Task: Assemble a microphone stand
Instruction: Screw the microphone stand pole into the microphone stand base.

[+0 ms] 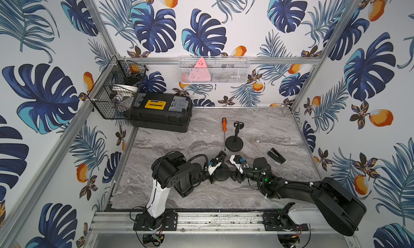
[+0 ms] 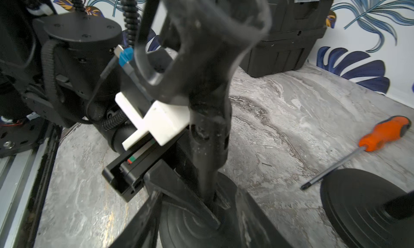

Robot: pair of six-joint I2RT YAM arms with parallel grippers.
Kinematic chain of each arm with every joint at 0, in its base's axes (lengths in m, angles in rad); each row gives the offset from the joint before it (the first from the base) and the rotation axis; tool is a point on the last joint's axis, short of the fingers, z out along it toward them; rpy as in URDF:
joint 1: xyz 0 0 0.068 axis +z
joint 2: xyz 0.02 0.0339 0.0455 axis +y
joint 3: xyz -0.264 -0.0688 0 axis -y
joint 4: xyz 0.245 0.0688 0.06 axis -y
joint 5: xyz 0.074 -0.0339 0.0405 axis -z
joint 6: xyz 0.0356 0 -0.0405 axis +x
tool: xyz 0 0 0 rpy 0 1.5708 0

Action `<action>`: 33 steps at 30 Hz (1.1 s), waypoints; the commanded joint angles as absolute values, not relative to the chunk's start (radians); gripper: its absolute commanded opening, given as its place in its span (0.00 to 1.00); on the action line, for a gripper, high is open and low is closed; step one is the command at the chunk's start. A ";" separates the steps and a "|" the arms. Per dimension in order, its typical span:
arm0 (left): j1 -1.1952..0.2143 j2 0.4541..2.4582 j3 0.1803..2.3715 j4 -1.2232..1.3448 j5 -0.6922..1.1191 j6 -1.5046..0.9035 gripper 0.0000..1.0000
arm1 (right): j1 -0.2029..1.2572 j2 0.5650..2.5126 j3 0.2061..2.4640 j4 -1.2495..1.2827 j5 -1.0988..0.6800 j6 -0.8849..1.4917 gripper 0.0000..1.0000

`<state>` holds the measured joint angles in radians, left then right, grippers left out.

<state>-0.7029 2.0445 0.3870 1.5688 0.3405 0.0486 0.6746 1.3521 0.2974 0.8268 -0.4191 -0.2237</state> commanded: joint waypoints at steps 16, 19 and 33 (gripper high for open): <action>-0.707 2.043 0.387 1.539 0.390 0.058 0.16 | 0.624 1.530 0.408 0.940 -0.656 -0.290 0.24; -0.707 2.041 0.387 1.538 0.387 0.057 0.16 | 0.624 1.537 0.402 0.948 -0.666 -0.302 0.05; -0.708 1.993 0.358 1.542 0.337 0.035 0.43 | 0.650 1.584 0.286 1.182 -0.481 -0.203 0.00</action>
